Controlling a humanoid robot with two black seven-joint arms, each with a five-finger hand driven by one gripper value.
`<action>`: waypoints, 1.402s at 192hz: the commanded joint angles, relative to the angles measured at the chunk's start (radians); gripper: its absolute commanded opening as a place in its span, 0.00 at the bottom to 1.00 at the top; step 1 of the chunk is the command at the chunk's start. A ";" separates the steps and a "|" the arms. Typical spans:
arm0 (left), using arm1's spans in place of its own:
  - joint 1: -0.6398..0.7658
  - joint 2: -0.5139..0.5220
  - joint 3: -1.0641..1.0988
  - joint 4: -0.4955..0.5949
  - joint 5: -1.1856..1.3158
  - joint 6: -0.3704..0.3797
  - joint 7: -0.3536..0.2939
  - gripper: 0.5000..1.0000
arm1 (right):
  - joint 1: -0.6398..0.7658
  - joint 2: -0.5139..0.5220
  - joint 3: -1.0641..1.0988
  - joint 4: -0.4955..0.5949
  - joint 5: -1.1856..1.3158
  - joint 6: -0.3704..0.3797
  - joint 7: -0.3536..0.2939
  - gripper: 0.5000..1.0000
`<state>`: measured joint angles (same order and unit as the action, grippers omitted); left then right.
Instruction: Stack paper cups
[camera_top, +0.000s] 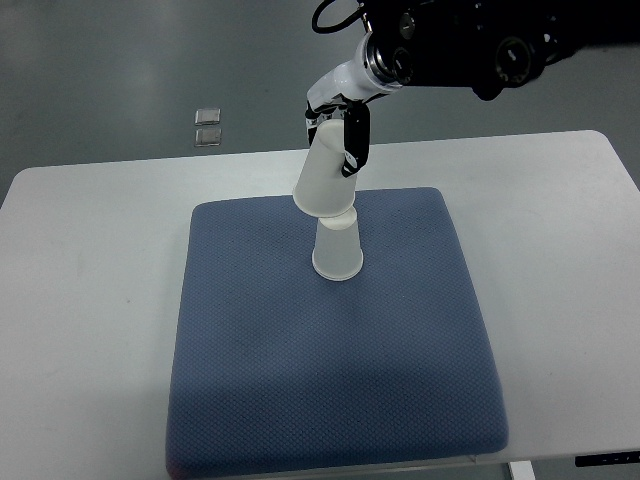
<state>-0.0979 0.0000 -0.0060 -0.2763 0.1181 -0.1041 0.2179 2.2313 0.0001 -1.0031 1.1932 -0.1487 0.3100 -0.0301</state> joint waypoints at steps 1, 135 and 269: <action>0.001 0.000 0.000 0.000 0.000 0.000 0.000 1.00 | -0.007 0.000 -0.005 0.000 -0.005 0.007 -0.002 0.33; 0.000 0.000 0.001 0.000 0.000 0.000 0.000 1.00 | -0.059 0.000 -0.020 0.000 -0.009 -0.032 -0.014 0.36; 0.000 0.000 0.000 0.000 0.000 0.000 0.000 1.00 | -0.098 0.000 -0.019 -0.001 -0.006 -0.055 -0.014 0.40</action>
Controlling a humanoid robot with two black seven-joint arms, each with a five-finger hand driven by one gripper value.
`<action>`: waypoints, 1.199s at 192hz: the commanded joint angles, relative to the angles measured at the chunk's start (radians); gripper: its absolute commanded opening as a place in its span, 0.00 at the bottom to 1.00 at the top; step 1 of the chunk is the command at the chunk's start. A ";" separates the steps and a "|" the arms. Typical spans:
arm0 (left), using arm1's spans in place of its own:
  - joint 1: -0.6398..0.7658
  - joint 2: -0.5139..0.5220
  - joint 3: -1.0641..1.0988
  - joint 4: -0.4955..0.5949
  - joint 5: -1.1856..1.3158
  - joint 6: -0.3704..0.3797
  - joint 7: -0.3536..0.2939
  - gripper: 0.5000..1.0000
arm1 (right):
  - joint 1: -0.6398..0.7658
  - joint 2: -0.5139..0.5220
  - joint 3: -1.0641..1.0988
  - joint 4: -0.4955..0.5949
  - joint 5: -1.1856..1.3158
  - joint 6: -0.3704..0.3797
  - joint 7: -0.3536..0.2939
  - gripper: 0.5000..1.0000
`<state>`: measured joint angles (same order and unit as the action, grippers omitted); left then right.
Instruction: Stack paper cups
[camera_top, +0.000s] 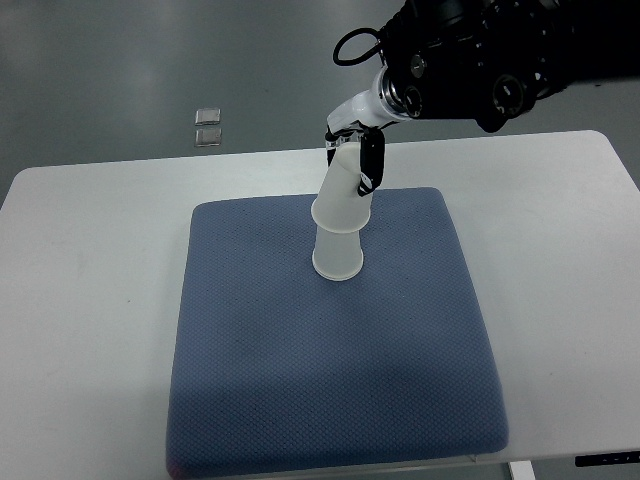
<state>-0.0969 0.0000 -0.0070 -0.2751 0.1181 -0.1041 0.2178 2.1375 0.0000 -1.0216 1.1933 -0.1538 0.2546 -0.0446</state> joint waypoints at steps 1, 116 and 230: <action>-0.001 0.000 0.001 -0.001 0.000 0.000 0.000 1.00 | -0.004 0.000 0.000 -0.001 -0.001 0.000 0.000 0.40; -0.001 0.000 -0.001 0.001 0.000 0.000 0.000 1.00 | -0.025 0.000 0.000 -0.004 0.003 -0.021 0.000 0.50; 0.000 0.000 -0.001 0.001 0.000 0.000 0.000 1.00 | -0.037 0.000 0.001 -0.024 0.006 -0.037 0.000 0.54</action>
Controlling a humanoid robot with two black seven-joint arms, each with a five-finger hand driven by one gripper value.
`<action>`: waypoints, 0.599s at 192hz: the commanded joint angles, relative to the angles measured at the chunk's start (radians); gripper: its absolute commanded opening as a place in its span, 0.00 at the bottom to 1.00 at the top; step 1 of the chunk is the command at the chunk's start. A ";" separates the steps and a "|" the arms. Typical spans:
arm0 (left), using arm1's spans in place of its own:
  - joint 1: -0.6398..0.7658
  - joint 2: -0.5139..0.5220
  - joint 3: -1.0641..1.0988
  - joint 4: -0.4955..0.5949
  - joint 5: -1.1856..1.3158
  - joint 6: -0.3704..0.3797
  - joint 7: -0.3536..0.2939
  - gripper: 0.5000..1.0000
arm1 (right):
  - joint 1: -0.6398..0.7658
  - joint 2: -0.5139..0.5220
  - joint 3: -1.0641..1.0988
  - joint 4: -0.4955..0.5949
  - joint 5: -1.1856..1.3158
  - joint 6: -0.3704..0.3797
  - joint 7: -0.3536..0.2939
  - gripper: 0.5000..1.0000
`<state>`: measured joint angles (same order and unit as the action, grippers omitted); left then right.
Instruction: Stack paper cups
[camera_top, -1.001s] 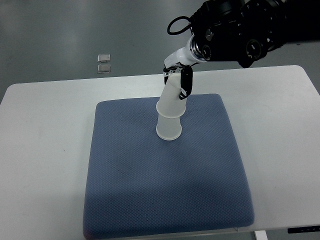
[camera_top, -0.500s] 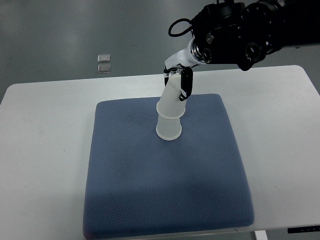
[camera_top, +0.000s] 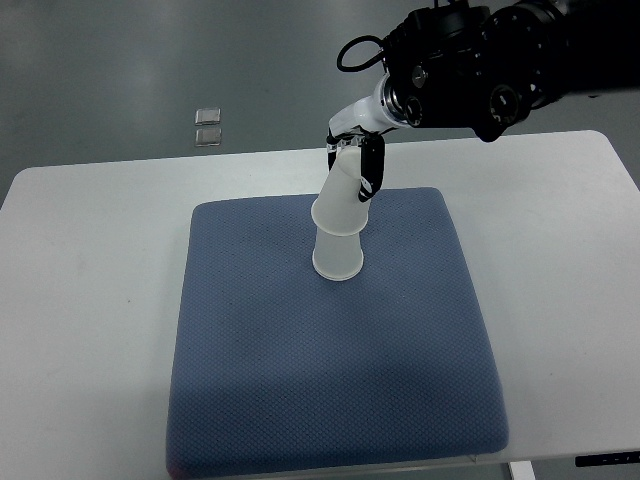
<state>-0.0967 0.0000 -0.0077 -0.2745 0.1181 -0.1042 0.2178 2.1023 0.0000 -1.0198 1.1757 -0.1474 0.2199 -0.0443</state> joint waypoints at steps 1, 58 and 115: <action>0.000 0.000 0.000 0.000 0.000 0.000 0.000 1.00 | -0.002 0.000 0.000 -0.007 0.000 -0.002 0.000 0.54; -0.002 0.000 0.000 0.000 0.000 0.000 0.000 1.00 | -0.013 0.000 0.001 -0.011 0.000 -0.004 0.000 0.54; 0.000 0.000 0.000 0.000 0.000 0.000 0.000 1.00 | -0.024 0.000 0.001 -0.016 0.002 -0.011 0.000 0.65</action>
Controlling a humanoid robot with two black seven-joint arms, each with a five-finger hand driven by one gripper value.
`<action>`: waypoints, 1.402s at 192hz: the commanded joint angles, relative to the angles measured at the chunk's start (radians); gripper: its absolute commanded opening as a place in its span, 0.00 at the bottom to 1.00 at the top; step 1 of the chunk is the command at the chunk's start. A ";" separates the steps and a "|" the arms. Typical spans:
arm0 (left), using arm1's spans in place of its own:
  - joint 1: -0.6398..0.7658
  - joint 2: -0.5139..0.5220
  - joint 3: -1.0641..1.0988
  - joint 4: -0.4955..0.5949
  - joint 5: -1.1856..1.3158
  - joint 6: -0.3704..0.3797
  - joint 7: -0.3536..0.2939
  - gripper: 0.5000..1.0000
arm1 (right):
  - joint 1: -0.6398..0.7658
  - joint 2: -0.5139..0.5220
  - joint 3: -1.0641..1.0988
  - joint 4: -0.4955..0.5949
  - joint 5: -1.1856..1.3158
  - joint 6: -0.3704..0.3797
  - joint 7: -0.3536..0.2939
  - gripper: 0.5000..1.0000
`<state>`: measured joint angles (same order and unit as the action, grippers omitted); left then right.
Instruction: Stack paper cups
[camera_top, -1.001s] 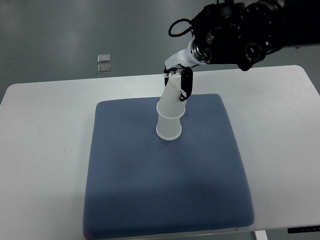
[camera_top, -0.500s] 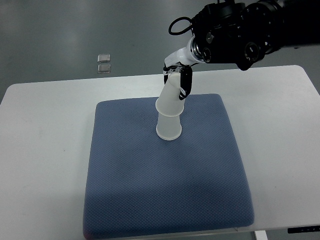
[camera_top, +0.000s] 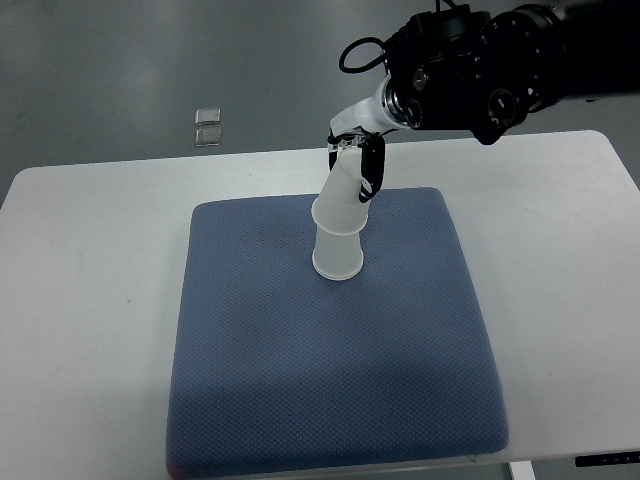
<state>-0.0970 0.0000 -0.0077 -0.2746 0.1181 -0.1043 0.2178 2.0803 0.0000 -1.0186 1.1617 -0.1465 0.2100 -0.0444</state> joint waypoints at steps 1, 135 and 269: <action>0.000 0.000 0.000 0.000 0.000 0.000 0.000 1.00 | -0.002 0.000 0.000 -0.002 0.001 -0.001 0.000 0.65; 0.000 0.000 0.000 0.000 0.000 0.000 0.000 1.00 | -0.006 0.000 0.014 -0.039 0.070 -0.011 0.001 0.70; -0.001 0.000 0.002 0.000 0.000 0.000 0.000 1.00 | -0.624 -0.316 0.685 -0.342 0.194 -0.136 0.015 0.70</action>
<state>-0.0973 0.0000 -0.0061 -0.2746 0.1181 -0.1041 0.2178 1.6197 -0.2633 -0.5445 0.9147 0.0463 0.0761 -0.0303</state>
